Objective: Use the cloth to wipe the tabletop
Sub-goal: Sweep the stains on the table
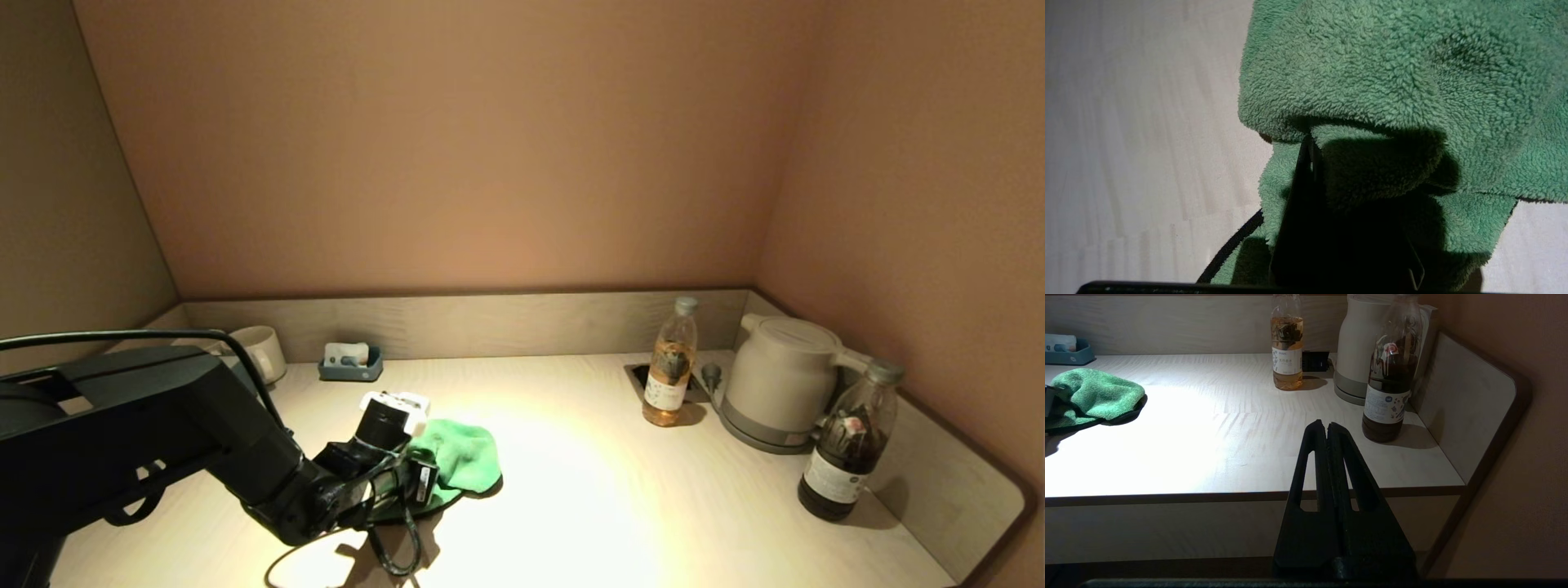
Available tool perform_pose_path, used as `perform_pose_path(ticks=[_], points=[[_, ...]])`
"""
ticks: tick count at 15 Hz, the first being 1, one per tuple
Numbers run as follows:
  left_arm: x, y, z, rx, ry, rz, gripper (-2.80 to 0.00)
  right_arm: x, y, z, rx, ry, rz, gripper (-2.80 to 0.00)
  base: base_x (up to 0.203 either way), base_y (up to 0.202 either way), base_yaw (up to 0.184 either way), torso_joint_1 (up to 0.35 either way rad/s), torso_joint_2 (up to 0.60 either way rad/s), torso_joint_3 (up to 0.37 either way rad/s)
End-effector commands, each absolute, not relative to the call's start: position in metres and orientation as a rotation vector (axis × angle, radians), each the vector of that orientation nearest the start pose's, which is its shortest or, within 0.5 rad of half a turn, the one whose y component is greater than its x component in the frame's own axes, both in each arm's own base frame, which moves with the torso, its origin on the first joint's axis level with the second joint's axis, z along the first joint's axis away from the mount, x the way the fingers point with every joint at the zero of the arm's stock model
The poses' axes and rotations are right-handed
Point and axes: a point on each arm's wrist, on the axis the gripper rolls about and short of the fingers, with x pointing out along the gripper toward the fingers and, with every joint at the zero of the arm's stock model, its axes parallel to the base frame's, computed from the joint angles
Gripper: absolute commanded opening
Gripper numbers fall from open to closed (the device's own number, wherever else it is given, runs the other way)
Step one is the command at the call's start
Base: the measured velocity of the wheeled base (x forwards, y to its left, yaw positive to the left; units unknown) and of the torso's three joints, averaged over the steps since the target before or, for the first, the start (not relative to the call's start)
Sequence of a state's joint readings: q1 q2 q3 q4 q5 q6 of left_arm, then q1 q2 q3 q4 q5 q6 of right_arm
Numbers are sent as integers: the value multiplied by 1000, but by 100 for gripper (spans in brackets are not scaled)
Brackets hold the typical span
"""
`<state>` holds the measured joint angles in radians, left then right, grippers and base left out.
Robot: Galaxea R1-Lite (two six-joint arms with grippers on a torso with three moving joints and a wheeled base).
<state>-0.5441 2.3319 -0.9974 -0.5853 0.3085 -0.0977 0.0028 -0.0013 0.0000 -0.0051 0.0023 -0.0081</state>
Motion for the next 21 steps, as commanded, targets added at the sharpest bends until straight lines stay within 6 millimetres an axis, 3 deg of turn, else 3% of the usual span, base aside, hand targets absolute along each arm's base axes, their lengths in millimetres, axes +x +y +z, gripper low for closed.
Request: perform_pose_path(ticks=[1, 3, 6, 8, 10, 11, 13, 15, 18, 20, 21], points=[[360, -202, -9, 213, 662, -180, -280, -23, 0, 76, -8, -6, 6, -280, 0, 0, 0, 0, 0, 0], [370, -225, -1, 209, 605, -221, -280, -23, 0, 76, -8, -5, 6, -280, 0, 0, 0, 0, 0, 0], [358, -254, 5, 227, 589, -290, -280, -23, 0, 76, -8, -5, 6, -280, 0, 0, 0, 0, 0, 0], [329, -291, 11, 250, 572, -392, -280, -23, 0, 76, -8, -6, 5, -280, 0, 0, 0, 0, 0, 0], [321, -296, 15, 252, 568, -407, -280, -23, 0, 76, -8, -6, 6, -280, 0, 0, 0, 0, 0, 0], [304, -304, 16, 272, 575, -438, -280, -23, 0, 76, -9, -6, 6, -280, 0, 0, 0, 0, 0, 0], [277, -295, 14, 315, 620, -455, -280, -23, 0, 76, -8, -6, 6, -280, 0, 0, 0, 0, 0, 0], [263, -289, 20, 321, 627, -461, -280, -23, 0, 76, -8, -6, 6, -280, 0, 0, 0, 0, 0, 0], [237, -241, 13, 344, 723, -381, -280, -23, 0, 76, -8, -6, 6, -280, 0, 0, 0, 0, 0, 0], [238, -210, 15, 314, 716, -288, -280, -23, 0, 76, -8, -6, 6, -280, 0, 0, 0, 0, 0, 0], [241, -205, 15, 307, 707, -256, -280, -23, 0, 76, -8, -6, 5, -280, 0, 0, 0, 0, 0, 0]])
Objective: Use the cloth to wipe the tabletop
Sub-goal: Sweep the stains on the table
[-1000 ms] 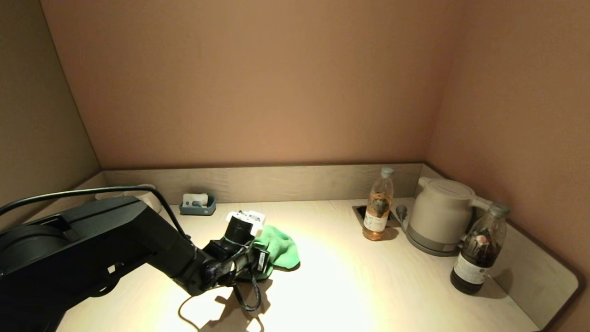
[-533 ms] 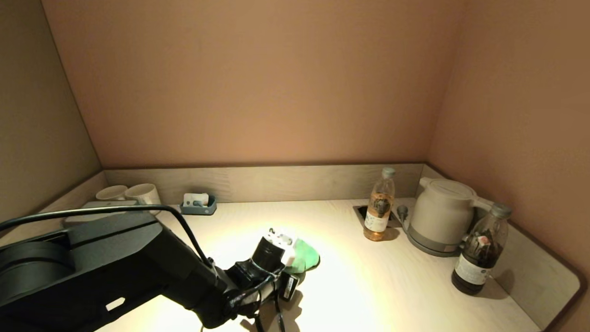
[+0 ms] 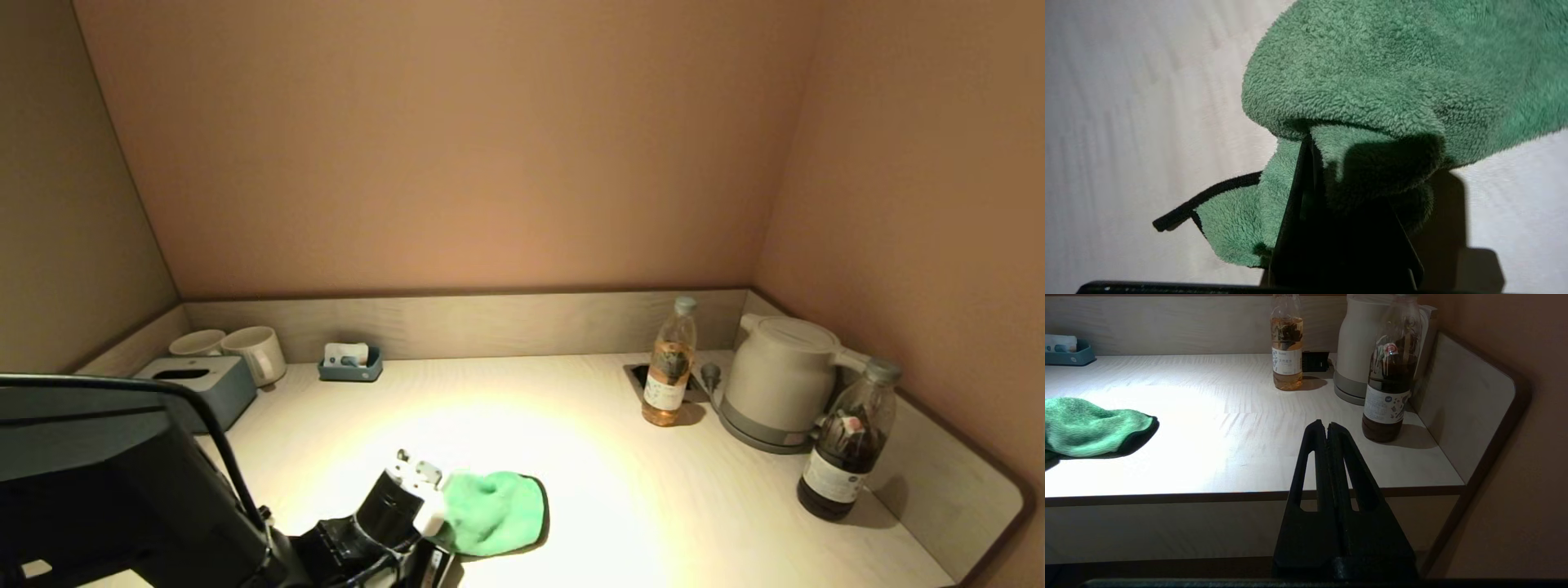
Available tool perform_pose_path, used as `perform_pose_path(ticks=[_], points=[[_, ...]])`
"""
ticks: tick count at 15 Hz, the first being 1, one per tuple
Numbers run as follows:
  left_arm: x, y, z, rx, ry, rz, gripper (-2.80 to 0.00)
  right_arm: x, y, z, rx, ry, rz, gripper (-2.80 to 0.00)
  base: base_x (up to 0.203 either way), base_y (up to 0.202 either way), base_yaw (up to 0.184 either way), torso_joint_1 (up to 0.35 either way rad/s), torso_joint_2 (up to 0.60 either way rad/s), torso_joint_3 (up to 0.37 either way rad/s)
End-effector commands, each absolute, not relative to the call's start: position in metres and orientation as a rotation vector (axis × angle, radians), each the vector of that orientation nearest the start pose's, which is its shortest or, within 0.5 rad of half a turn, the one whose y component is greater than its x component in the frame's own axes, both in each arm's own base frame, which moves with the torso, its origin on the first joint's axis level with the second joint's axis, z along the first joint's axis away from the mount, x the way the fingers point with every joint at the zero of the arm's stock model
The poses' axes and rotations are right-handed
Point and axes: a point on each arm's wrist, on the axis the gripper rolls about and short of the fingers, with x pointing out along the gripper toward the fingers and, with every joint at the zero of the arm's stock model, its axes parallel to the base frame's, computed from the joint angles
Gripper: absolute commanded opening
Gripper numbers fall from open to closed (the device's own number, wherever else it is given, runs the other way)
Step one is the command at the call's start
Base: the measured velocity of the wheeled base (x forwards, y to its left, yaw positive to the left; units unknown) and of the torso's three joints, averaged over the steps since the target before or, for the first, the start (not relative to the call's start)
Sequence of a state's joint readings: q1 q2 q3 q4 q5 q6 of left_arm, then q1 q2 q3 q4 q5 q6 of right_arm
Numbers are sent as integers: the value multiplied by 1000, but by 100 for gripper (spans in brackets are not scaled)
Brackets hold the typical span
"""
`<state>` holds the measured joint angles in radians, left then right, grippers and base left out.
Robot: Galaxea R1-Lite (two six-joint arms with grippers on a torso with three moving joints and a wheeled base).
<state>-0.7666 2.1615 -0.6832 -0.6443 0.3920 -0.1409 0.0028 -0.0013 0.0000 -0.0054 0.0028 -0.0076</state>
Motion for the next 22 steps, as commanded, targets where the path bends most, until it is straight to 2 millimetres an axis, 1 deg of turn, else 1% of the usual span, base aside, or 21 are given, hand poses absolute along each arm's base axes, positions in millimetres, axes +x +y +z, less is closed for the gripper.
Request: perform_pose_path(ticks=[1, 2, 3, 5, 7, 9, 10, 11, 12, 14, 15, 16, 18, 20, 21, 22], points=[[251, -194, 9, 306, 726, -199, -280, -23, 0, 76, -8, -5, 5, -280, 0, 0, 0, 0, 0, 0], [264, -183, 3, 303, 738, -146, -280, -23, 0, 76, -8, -6, 6, -280, 0, 0, 0, 0, 0, 0], [282, -175, 3, 287, 721, -103, -280, -23, 0, 76, -8, -5, 6, -280, 0, 0, 0, 0, 0, 0], [316, -167, 0, 266, 685, -46, -280, -23, 0, 76, -8, -5, 5, -280, 0, 0, 0, 0, 0, 0], [341, -170, 2, 249, 639, -29, -280, -23, 0, 76, -8, -6, 6, -280, 0, 0, 0, 0, 0, 0], [362, -178, -1, 248, 610, -23, -280, -23, 0, 76, -8, -5, 6, -280, 0, 0, 0, 0, 0, 0], [371, -183, -1, 246, 589, -21, -280, -23, 0, 76, -8, -5, 6, -280, 0, 0, 0, 0, 0, 0], [374, -188, 1, 247, 574, -29, -280, -23, 0, 76, -8, -5, 6, -280, 0, 0, 0, 0, 0, 0], [374, -191, 4, 247, 567, -36, -280, -23, 0, 76, -8, -6, 6, -280, 0, 0, 0, 0, 0, 0], [367, -222, 18, 246, 509, -114, -280, -23, 0, 76, -8, -6, 6, -280, 0, 0, 0, 0, 0, 0], [360, -235, 20, 256, 501, -147, -280, -23, 0, 76, -8, -5, 6, -280, 0, 0, 0, 0, 0, 0], [348, -249, 20, 268, 498, -189, -280, -23, 0, 76, -9, -6, 6, -280, 0, 0, 0, 0, 0, 0], [319, -280, 20, 290, 494, -284, -280, -23, 0, 76, -8, -5, 6, -280, 0, 0, 0, 0, 0, 0], [296, -296, 27, 293, 486, -345, -280, -23, 0, 76, -8, -5, 6, -280, 0, 0, 0, 0, 0, 0], [283, -301, 28, 302, 496, -371, -280, -23, 0, 76, -8, -6, 6, -280, 0, 0, 0, 0, 0, 0], [270, -301, 25, 318, 517, -391, -280, -23, 0, 76, -8, -5, 6, -280, 0, 0, 0, 0, 0, 0]])
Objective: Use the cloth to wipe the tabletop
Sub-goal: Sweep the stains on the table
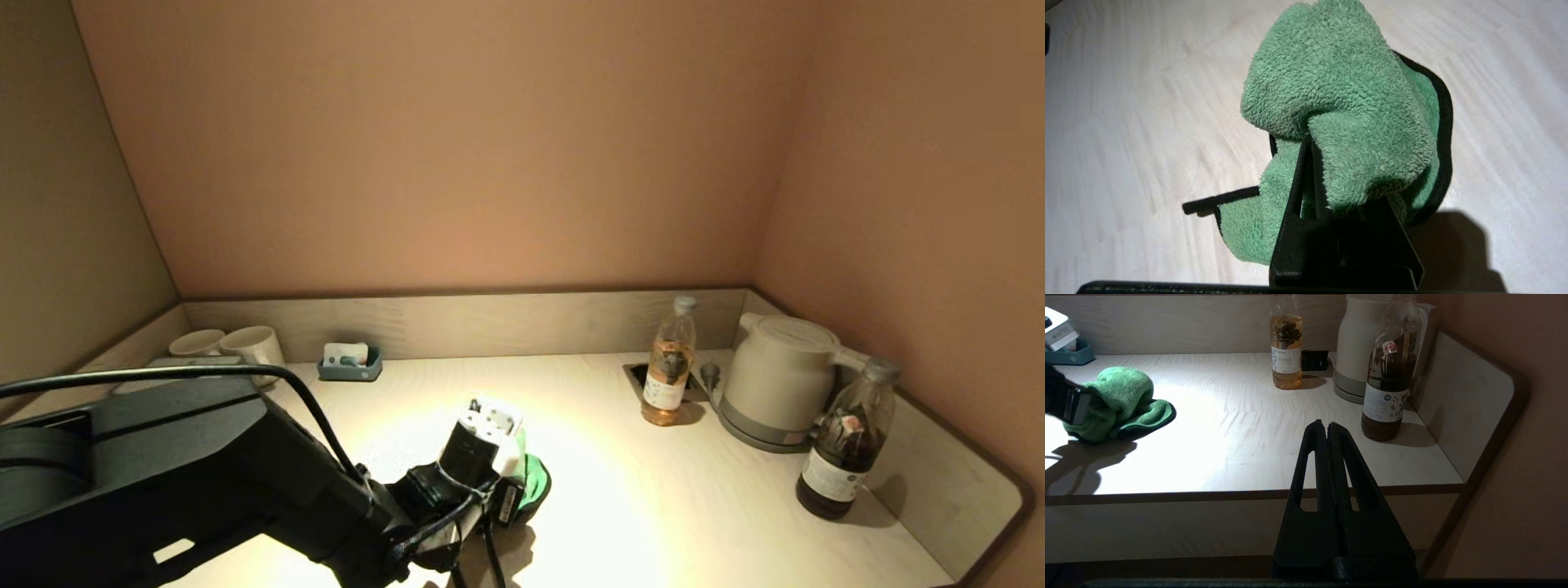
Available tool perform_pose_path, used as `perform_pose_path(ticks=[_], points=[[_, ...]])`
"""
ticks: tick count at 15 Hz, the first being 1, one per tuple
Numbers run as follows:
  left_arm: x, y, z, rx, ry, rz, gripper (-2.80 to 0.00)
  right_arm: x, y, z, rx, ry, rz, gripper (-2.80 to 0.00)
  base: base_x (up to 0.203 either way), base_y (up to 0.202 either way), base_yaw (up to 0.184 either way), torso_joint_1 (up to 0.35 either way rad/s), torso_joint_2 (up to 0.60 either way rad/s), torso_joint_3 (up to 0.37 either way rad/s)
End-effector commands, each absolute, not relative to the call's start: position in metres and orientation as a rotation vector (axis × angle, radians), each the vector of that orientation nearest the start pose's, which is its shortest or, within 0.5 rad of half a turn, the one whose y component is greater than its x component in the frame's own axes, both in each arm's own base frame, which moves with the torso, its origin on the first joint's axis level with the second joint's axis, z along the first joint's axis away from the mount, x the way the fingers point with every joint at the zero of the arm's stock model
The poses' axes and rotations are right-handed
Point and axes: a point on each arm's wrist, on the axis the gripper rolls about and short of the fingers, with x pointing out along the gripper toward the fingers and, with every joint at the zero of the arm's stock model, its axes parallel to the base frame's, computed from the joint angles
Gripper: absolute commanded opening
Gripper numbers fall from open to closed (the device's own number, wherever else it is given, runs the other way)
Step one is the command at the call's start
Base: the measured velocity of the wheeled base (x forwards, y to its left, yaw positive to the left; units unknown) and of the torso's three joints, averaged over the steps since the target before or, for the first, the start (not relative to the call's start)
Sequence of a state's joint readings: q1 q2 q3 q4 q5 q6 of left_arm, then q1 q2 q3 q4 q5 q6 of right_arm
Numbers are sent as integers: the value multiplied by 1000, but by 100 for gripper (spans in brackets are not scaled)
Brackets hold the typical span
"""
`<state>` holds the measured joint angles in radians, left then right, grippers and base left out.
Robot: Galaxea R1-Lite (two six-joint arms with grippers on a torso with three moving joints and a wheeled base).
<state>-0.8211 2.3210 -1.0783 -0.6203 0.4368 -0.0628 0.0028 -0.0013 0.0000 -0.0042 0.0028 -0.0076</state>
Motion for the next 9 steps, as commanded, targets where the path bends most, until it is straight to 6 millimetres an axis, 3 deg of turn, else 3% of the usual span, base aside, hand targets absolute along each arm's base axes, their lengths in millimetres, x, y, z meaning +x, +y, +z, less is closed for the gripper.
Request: perform_pose_path(ticks=[1, 4, 6, 9], points=[[262, -298, 23, 330, 533, -400, -280, -23, 0, 76, -8, -5, 6, -280, 0, 0, 0, 0, 0, 0], [247, -282, 15, 361, 587, -393, -280, -23, 0, 76, -8, -6, 6, -280, 0, 0, 0, 0, 0, 0], [237, -254, -2, 377, 661, -342, -280, -23, 0, 76, -8, -6, 6, -280, 0, 0, 0, 0, 0, 0], [257, -209, -16, 328, 674, -174, -280, -23, 0, 76, -8, -5, 5, -280, 0, 0, 0, 0, 0, 0]])
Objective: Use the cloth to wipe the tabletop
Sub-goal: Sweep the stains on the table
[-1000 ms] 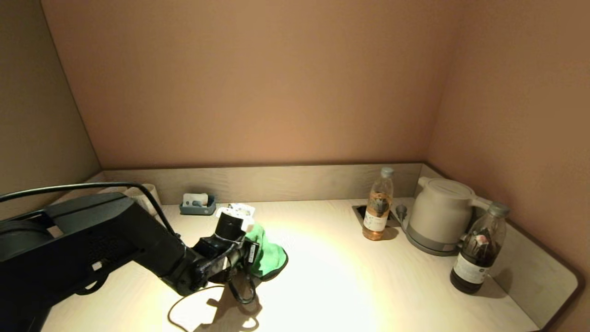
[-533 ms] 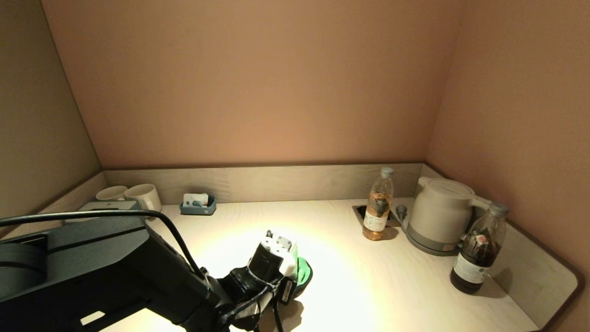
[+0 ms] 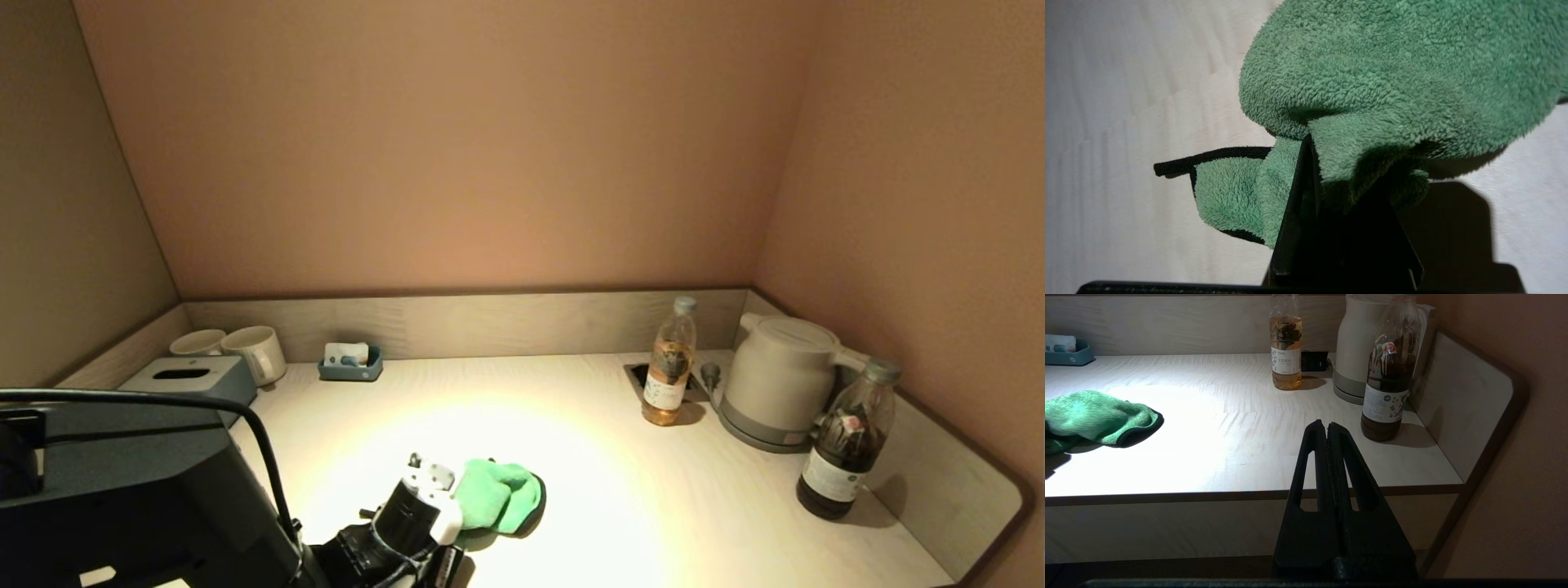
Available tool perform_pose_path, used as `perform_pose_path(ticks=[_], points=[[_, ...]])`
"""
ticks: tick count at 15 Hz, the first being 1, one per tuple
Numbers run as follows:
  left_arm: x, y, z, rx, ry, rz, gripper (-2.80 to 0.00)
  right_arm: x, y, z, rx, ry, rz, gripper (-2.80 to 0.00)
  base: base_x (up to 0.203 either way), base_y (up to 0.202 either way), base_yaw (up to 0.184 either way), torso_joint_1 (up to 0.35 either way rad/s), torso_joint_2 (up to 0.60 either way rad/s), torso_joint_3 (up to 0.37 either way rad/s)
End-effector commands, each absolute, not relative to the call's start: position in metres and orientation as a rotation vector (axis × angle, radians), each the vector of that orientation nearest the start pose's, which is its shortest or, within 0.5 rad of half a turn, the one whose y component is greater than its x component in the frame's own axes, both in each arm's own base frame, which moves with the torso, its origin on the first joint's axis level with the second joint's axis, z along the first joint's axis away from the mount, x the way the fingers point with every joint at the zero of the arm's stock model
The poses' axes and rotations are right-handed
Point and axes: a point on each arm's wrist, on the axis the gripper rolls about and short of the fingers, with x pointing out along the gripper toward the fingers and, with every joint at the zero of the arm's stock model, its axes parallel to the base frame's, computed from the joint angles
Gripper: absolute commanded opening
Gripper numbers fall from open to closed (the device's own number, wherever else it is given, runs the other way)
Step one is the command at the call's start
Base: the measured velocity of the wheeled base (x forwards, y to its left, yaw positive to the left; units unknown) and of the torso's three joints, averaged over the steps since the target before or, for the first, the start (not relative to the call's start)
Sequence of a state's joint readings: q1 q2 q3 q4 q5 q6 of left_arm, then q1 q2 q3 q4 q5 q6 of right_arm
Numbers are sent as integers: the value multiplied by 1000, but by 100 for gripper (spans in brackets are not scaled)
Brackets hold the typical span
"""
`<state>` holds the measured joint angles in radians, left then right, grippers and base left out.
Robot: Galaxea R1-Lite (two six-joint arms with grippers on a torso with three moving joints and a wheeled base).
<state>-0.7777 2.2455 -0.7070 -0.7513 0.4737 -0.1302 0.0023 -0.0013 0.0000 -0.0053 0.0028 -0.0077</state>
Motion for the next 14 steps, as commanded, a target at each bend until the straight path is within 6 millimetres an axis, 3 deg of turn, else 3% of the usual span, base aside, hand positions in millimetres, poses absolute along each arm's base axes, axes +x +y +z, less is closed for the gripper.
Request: perform_pose_path(ticks=[1, 2, 5, 9, 12, 14], points=[[268, -197, -19, 315, 673, -127, -280, -23, 0, 76, -9, -5, 6, -280, 0, 0, 0, 0, 0, 0], [282, -186, -21, 306, 668, -82, -280, -23, 0, 76, -9, -6, 6, -280, 0, 0, 0, 0, 0, 0], [331, -175, -17, 264, 595, -9, -280, -23, 0, 76, -8, -6, 6, -280, 0, 0, 0, 0, 0, 0], [375, -184, -15, 275, 510, 0, -280, -23, 0, 76, -8, -6, 6, -280, 0, 0, 0, 0, 0, 0], [383, -213, -9, 311, 485, -58, -280, -23, 0, 76, -8, -5, 5, -280, 0, 0, 0, 0, 0, 0], [361, -248, -10, 343, 483, -152, -280, -23, 0, 76, -8, -5, 6, -280, 0, 0, 0, 0, 0, 0]])
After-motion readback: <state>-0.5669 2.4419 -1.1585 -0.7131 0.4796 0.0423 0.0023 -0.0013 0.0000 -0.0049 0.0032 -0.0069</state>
